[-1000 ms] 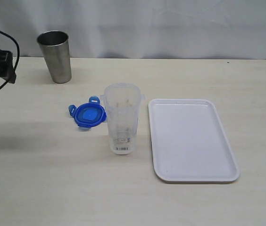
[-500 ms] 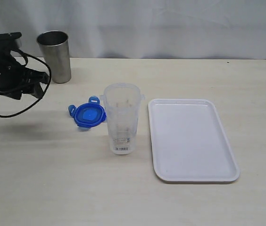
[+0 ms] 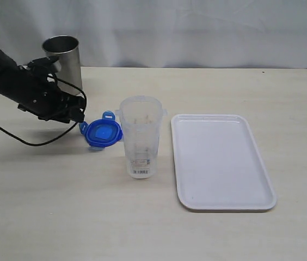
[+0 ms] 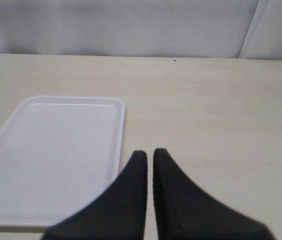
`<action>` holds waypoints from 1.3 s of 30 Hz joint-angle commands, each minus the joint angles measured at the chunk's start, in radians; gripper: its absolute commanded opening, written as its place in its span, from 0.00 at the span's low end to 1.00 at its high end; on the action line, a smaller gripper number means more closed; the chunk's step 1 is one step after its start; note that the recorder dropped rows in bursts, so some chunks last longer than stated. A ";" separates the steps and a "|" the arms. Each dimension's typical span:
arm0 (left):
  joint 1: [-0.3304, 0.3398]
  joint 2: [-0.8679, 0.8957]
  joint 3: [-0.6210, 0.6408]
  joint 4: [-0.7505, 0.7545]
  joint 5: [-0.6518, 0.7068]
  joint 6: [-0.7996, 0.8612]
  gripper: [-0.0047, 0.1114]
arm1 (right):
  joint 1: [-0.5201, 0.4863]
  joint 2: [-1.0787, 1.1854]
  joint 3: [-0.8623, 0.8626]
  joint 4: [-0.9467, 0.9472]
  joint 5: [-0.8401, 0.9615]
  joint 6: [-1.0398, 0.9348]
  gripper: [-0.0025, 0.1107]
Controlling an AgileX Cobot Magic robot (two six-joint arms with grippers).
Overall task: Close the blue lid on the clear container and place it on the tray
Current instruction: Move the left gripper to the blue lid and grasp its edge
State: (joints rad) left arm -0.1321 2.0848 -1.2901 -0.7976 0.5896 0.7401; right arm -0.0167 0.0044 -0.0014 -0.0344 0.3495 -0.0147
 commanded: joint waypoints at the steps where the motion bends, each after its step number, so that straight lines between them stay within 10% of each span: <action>1: -0.039 0.027 -0.010 -0.022 -0.077 0.041 0.37 | -0.004 -0.004 0.001 -0.003 -0.004 0.002 0.06; 30: -0.044 0.107 -0.010 -0.024 -0.123 0.046 0.36 | -0.004 -0.004 0.001 -0.003 -0.004 0.002 0.06; 39: -0.044 0.107 -0.010 -0.014 -0.080 0.047 0.04 | -0.004 -0.004 0.001 -0.003 -0.004 0.002 0.06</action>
State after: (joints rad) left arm -0.1729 2.1802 -1.3008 -0.8333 0.4798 0.7855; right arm -0.0167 0.0044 -0.0014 -0.0344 0.3495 -0.0147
